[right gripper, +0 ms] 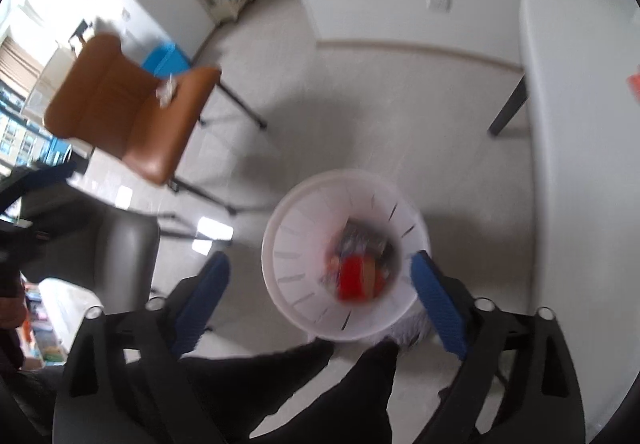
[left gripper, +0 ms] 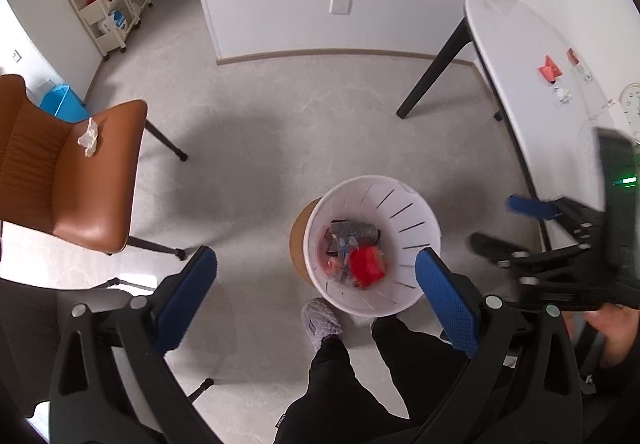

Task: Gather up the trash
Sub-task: 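Carry the red paper and cardboard over the white bin and open both tools, then move both tools back over the table toward the wrapper and green paper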

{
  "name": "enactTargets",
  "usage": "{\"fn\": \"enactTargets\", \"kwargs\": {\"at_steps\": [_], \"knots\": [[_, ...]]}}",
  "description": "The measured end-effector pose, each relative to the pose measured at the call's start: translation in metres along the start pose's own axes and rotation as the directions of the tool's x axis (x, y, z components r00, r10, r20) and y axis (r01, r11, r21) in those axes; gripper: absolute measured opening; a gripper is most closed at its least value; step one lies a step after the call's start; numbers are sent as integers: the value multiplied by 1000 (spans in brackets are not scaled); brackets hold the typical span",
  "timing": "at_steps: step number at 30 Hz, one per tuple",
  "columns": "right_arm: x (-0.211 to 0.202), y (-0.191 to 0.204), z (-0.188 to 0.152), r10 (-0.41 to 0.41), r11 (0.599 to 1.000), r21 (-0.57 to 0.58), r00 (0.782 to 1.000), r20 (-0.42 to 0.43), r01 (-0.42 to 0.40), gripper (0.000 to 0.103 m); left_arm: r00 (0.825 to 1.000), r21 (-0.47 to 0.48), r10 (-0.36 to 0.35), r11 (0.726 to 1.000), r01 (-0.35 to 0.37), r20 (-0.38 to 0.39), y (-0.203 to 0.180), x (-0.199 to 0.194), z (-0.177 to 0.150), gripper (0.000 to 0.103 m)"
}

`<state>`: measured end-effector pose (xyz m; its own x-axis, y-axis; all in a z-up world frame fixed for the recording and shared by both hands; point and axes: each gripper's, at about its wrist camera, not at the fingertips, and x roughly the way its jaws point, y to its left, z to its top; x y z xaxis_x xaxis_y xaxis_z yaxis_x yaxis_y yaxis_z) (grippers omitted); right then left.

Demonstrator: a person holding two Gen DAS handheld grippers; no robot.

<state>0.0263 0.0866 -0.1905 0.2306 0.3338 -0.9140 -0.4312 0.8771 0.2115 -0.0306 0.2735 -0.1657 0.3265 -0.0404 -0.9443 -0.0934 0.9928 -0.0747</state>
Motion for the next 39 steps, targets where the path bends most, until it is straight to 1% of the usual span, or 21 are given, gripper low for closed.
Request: {"fn": "enactTargets", "kwargs": {"at_steps": [1, 2, 4, 6, 10, 13, 15, 18, 21, 24, 27, 29, 31, 36, 39], "knots": [[-15, -1, 0, -18, 1000, 5, 999, 36, 17, 100, 1000, 5, -9, 1000, 9, 8, -4, -3, 2, 95], [-38, -5, 1, -50, 999, 18, 995, 89, 49, 100, 1000, 12, -21, 1000, 21, 16, -9, -7, 5, 95], [-67, -17, 2, -93, 995, 51, 985, 147, 86, 100, 999, 26, -45, 999, 44, 28, -18, -11, 10, 95], [-87, -32, 3, -133, 989, 95, 974, 183, 117, 100, 997, 51, -71, 996, 69, 40, -31, -14, 18, 95], [-119, -77, -6, -217, 964, 202, 952, 218, 173, 100, 991, 102, -116, 989, 110, 61, -67, -18, 34, 95], [-134, -114, -19, -274, 939, 271, 936, 219, 212, 100, 987, 147, -144, 980, 133, 69, -100, -18, 47, 95], [-142, -140, -28, -298, 921, 321, 930, 215, 221, 100, 984, 181, -159, 973, 142, 80, -124, -20, 55, 95], [-148, -167, -38, -307, 904, 369, 928, 212, 215, 100, 980, 234, -163, 963, 133, 113, -162, -23, 68, 95], [-151, -192, -44, -318, 894, 389, 926, 206, 221, 100, 977, 270, -173, 953, 135, 124, -198, -23, 80, 95], [-154, -217, -46, -314, 893, 394, 927, 205, 216, 100, 976, 295, -178, 946, 134, 126, -231, -21, 93, 95], [-156, -241, -42, -303, 902, 376, 930, 208, 210, 100, 977, 320, -167, 940, 118, 130, -261, -17, 106, 95], [-153, -258, -32, -271, 921, 340, 938, 217, 188, 100, 979, 328, -151, 939, 98, 137, -276, -14, 113, 95], [-148, -276, -17, -260, 936, 297, 939, 226, 188, 100, 980, 323, -139, 942, 87, 140, -291, -10, 123, 95], [-126, -318, 20, -214, 959, 233, 948, 235, 159, 100, 986, 281, -100, 958, 59, 134, -316, -3, 143, 95], [-107, -343, 43, -200, 965, 214, 953, 226, 152, 86, 988, 265, -64, 964, 24, 140, -325, 1, 152, 95]]}}
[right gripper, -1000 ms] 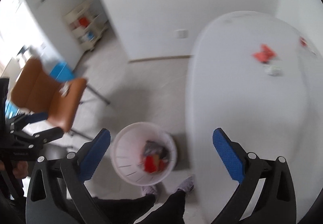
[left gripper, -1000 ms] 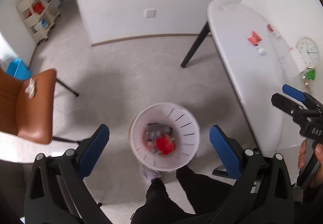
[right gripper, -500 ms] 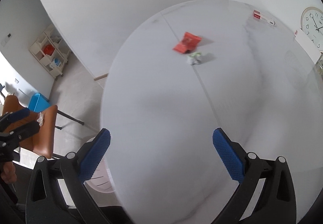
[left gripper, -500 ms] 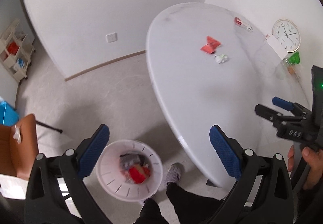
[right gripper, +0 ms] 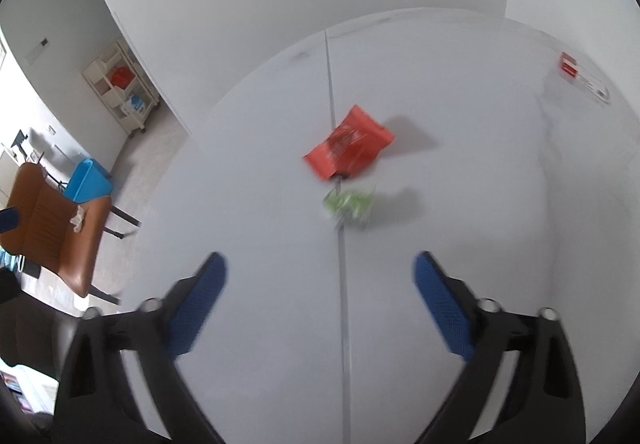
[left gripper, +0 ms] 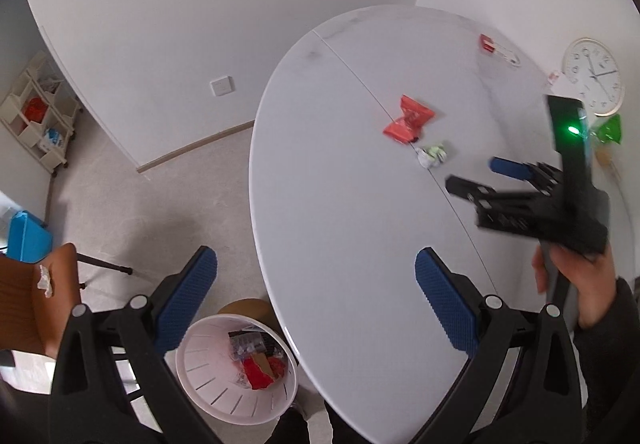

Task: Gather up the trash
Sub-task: 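Move both tools back over the table toward the wrapper and green paper, then grasp the green crumpled paper with the right tool while the left tool grasps the red wrapper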

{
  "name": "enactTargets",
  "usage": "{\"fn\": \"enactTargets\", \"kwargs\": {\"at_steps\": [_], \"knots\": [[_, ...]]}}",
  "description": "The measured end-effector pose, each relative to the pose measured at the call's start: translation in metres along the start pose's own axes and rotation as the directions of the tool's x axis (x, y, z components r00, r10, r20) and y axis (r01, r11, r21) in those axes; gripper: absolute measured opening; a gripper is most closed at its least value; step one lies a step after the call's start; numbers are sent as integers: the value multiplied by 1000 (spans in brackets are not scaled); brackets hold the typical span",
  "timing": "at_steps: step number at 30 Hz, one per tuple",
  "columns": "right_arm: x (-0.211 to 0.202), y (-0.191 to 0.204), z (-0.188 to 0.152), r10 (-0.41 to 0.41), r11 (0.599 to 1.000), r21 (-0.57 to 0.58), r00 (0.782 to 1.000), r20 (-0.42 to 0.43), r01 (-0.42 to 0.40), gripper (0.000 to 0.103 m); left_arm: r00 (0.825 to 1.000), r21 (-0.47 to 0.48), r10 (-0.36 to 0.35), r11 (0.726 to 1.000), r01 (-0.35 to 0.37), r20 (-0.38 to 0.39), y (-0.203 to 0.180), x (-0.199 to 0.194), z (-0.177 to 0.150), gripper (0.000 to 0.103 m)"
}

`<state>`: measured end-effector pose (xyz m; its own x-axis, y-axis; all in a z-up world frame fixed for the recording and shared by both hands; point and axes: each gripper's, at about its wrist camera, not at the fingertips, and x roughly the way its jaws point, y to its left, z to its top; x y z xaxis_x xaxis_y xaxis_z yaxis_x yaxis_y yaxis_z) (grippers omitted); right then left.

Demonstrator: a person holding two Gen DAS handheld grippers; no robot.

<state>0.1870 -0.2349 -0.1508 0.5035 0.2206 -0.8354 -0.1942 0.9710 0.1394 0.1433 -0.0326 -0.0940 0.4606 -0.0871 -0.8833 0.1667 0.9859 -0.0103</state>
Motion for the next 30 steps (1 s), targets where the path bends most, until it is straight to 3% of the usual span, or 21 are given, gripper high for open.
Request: {"fn": "enactTargets", "kwargs": {"at_steps": [6, 10, 17, 26, 30], "knots": [[42, -14, 17, -4, 999, -32, 999, -48, 3, 67, 999, -25, 41, 999, -41, -25, -9, 19, 18, 95], [49, -13, 16, -9, 997, -71, 999, -48, 5, 33, 998, -18, 53, 998, -53, -34, -16, 30, 29, 95], [35, -34, 16, 29, 999, -22, 1000, -10, -29, 30, 998, 15, 35, 999, -34, -49, -32, 56, 56, 95], [-14, -74, -10, 57, 993, 100, 998, 30, -60, 30, 994, 121, -31, 992, 44, -103, -103, 141, 80, 95], [-25, -84, -22, 63, 991, 119, 998, 28, -66, 30, 993, 146, -46, 987, 62, -113, -122, 170, 89, 88]]}}
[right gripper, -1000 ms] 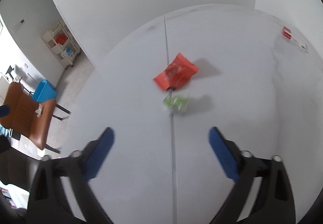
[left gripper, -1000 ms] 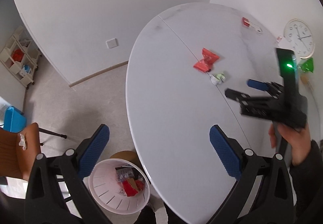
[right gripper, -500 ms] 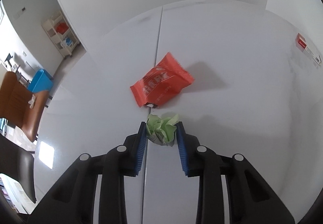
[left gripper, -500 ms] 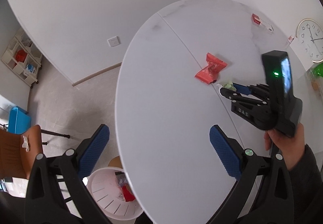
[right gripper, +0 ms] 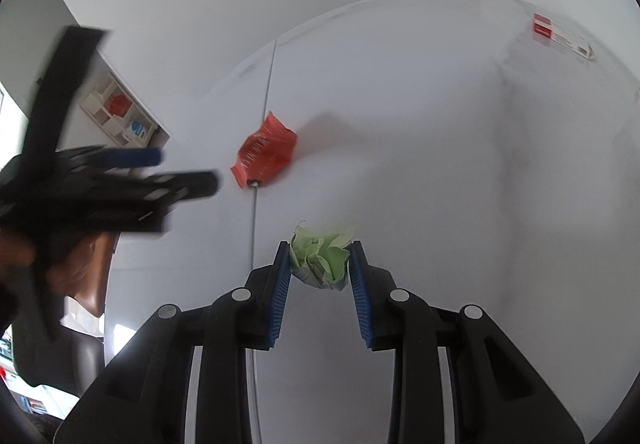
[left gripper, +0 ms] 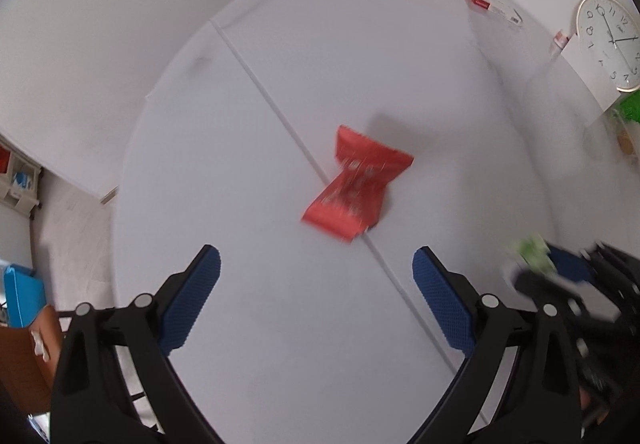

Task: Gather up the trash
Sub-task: 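Grasp the green crumpled paper with the right tool while the left tool grasps the red wrapper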

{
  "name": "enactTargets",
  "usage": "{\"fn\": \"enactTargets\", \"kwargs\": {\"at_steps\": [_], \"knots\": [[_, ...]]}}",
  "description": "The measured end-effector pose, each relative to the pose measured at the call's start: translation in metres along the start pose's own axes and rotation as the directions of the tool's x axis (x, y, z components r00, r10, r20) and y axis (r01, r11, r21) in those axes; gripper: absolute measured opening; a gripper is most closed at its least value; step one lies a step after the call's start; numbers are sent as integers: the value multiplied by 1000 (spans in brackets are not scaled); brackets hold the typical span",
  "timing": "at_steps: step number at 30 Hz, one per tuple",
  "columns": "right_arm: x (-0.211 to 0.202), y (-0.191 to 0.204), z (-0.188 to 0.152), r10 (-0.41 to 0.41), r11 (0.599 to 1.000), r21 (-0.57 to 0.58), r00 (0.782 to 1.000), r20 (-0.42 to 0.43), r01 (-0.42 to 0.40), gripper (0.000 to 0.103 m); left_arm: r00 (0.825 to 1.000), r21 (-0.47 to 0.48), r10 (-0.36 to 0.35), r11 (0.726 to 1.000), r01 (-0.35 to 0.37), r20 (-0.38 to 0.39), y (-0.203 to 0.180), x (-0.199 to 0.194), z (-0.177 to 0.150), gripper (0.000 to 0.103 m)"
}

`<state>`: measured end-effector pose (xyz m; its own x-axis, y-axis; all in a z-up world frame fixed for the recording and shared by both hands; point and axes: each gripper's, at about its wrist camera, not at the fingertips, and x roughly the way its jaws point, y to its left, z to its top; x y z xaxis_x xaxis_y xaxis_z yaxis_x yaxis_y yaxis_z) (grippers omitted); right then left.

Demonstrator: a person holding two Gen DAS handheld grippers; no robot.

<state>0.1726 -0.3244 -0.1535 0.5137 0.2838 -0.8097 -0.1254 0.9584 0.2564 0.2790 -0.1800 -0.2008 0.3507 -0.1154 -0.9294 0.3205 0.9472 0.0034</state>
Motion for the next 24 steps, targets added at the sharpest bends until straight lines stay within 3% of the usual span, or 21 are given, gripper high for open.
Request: {"fn": "enactTargets", "kwargs": {"at_steps": [7, 12, 24], "knots": [[-1, -7, -8, 38, 999, 32, 999, 3, -38, 32, 1000, 22, -9, 1000, 9, -27, -12, 39, 27, 70], [2, -12, -11, 54, 998, 43, 999, 2, -54, 32, 1000, 51, -3, 999, 4, -20, -22, 50, 34, 39], [5, -9, -7, 56, 998, 32, 998, -15, -56, 32, 999, 10, -40, 999, 40, 3, -20, 22, 21, 34]]}}
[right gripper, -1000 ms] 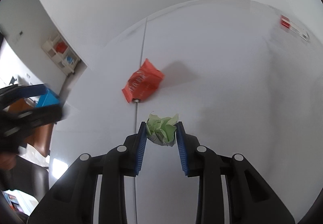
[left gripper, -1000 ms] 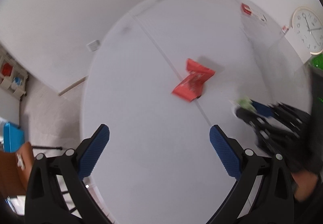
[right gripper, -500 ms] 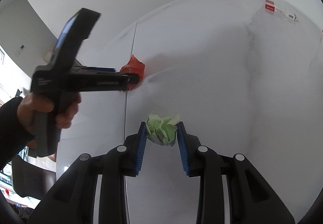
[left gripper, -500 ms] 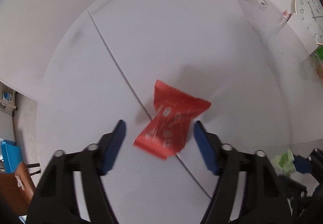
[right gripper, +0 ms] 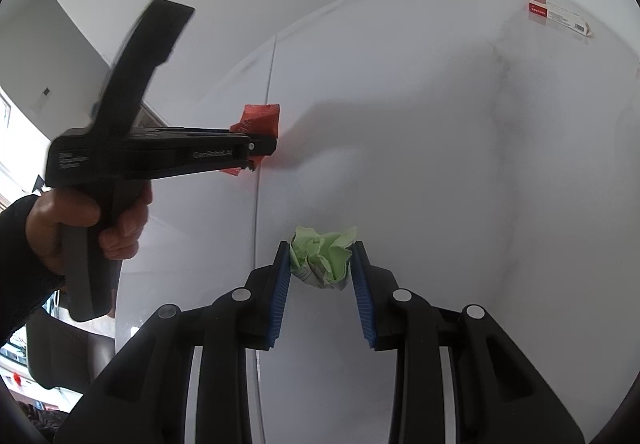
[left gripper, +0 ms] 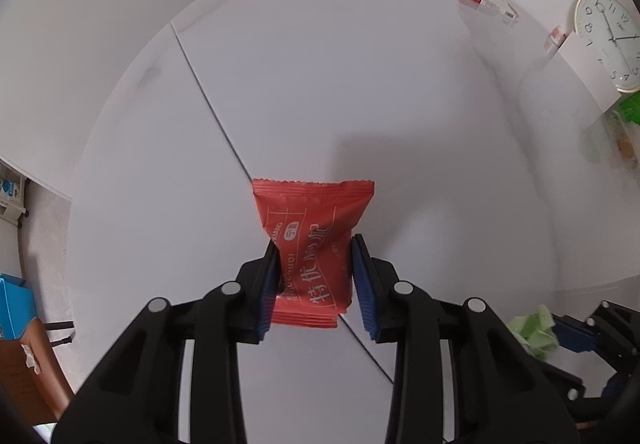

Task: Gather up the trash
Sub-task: 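Grasp the green crumpled paper with the right tool while the left tool grasps the red wrapper, then carry the red wrapper and green paper over the white bin and open both tools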

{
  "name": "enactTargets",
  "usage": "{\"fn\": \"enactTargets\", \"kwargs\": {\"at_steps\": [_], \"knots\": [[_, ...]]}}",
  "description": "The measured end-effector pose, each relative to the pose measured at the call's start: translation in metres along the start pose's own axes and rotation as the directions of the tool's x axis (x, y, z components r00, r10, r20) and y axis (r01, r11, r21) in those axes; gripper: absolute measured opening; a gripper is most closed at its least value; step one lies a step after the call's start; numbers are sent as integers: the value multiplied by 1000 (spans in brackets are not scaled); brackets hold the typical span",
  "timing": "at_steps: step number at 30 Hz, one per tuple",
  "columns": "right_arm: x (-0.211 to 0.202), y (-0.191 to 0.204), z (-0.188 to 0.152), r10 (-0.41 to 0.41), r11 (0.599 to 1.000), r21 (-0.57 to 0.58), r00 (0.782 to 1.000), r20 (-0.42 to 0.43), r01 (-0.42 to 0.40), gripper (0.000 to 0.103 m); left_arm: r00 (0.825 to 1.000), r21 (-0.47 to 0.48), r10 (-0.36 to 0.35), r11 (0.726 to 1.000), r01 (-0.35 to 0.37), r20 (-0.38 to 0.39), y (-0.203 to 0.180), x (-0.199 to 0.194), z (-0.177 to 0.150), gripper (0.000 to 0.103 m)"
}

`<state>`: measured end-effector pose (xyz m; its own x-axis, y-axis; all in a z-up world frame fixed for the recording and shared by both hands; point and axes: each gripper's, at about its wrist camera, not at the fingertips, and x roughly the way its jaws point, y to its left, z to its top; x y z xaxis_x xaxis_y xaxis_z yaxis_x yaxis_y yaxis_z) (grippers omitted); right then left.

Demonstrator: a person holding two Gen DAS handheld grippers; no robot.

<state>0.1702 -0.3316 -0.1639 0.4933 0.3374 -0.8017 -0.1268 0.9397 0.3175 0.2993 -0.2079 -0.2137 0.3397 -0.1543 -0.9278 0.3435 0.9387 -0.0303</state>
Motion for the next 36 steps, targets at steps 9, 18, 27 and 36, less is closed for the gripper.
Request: {"fn": "enactTargets", "kwargs": {"at_steps": [9, 18, 27, 36], "knots": [[3, 35, 2, -1, 999, -50, 1000, -16, 1, 32, 999, -67, -6, 998, 9, 52, 32, -62, -43, 34], [8, 121, -26, 91, 992, -80, 994, -52, -95, 32, 996, -209, 40, 978, -23, 79, 111, -144, -145, 34], [38, 251, -69, 196, 944, -227, 961, -196, -239, 32, 989, -329, 143, 936, -124, 36, 205, -194, -255, 34], [87, 335, -96, 147, 907, -334, 937, -315, -255, 32, 986, -404, 165, 904, -136, 36, 270, -216, -320, 34]]}}
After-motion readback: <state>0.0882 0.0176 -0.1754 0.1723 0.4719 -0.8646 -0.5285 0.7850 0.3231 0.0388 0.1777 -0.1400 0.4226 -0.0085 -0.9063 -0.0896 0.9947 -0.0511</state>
